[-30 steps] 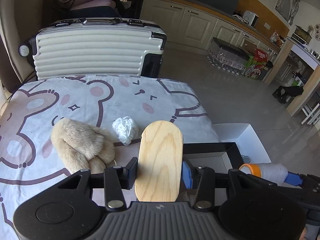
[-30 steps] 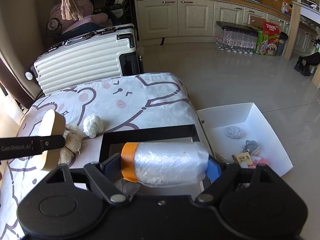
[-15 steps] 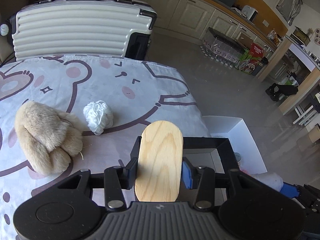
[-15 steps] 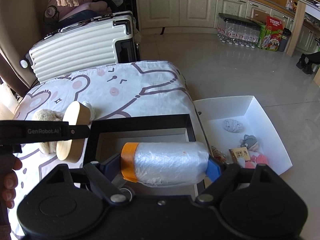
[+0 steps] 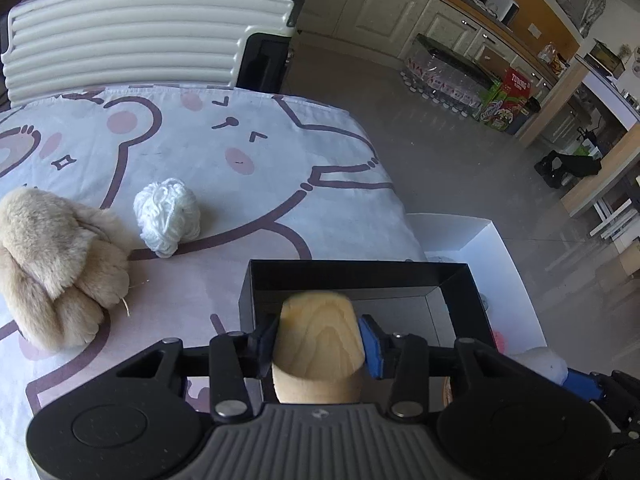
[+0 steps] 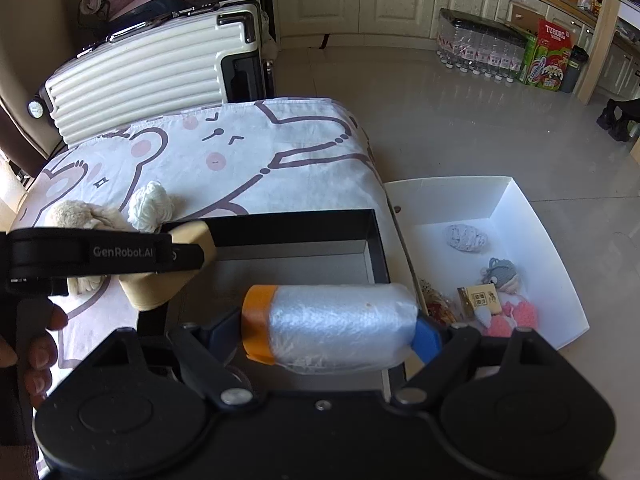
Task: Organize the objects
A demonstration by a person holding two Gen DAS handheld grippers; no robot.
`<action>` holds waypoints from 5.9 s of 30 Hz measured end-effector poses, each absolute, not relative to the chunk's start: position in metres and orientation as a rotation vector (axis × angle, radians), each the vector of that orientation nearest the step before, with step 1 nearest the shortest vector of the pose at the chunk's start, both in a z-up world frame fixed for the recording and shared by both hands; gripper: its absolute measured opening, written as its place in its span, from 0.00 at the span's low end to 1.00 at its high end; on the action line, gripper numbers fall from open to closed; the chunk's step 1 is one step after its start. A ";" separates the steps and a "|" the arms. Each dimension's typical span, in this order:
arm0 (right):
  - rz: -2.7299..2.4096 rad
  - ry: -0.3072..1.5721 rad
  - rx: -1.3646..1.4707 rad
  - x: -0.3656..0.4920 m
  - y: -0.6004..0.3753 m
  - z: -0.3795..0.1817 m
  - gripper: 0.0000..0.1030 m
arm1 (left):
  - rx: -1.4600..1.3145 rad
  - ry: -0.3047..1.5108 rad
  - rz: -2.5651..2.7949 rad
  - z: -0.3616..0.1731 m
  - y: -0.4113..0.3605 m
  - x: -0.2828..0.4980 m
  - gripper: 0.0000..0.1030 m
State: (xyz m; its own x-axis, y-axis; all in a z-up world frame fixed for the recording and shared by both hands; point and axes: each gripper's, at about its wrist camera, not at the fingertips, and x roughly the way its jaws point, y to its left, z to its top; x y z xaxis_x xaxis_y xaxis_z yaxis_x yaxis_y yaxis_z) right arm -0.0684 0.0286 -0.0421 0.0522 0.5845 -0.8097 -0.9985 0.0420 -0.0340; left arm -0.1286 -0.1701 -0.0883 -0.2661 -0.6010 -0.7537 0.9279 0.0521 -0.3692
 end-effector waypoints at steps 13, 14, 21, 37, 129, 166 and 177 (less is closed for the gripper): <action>1.372 0.782 -0.715 -0.064 0.033 -0.048 0.84 | 0.404 0.982 -1.535 -0.078 -0.168 -0.122 0.44; 1.372 0.792 -0.710 -0.064 0.033 -0.048 0.84 | 0.404 0.979 -1.532 -0.077 -0.168 -0.121 0.44; 1.418 0.888 -0.719 -0.080 0.039 -0.057 0.84 | 0.405 0.968 -1.511 -0.073 -0.163 -0.103 0.45; 1.342 0.919 -0.767 -0.114 0.076 -0.078 0.84 | 0.390 1.026 -1.452 -0.090 -0.164 -0.058 0.45; 1.163 0.887 -0.573 -0.096 0.073 -0.052 0.25 | 0.499 0.961 -1.412 -0.078 -0.149 -0.046 0.45; 1.113 0.661 -0.648 -0.071 -0.028 0.013 0.81 | 0.541 0.786 -1.275 -0.025 -0.098 -0.097 1.00; 1.104 0.628 -0.615 -0.064 -0.032 0.009 1.00 | 0.551 0.780 -1.249 -0.027 -0.100 -0.098 1.00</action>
State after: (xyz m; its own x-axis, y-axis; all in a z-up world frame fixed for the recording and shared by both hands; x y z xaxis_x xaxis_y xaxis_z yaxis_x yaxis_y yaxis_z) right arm -0.0635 -0.0315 0.0094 0.3189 0.6093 -0.7260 -0.9355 0.3254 -0.1379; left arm -0.0981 -0.1005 -0.0270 0.1213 -0.6205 -0.7748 0.9686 0.2445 -0.0441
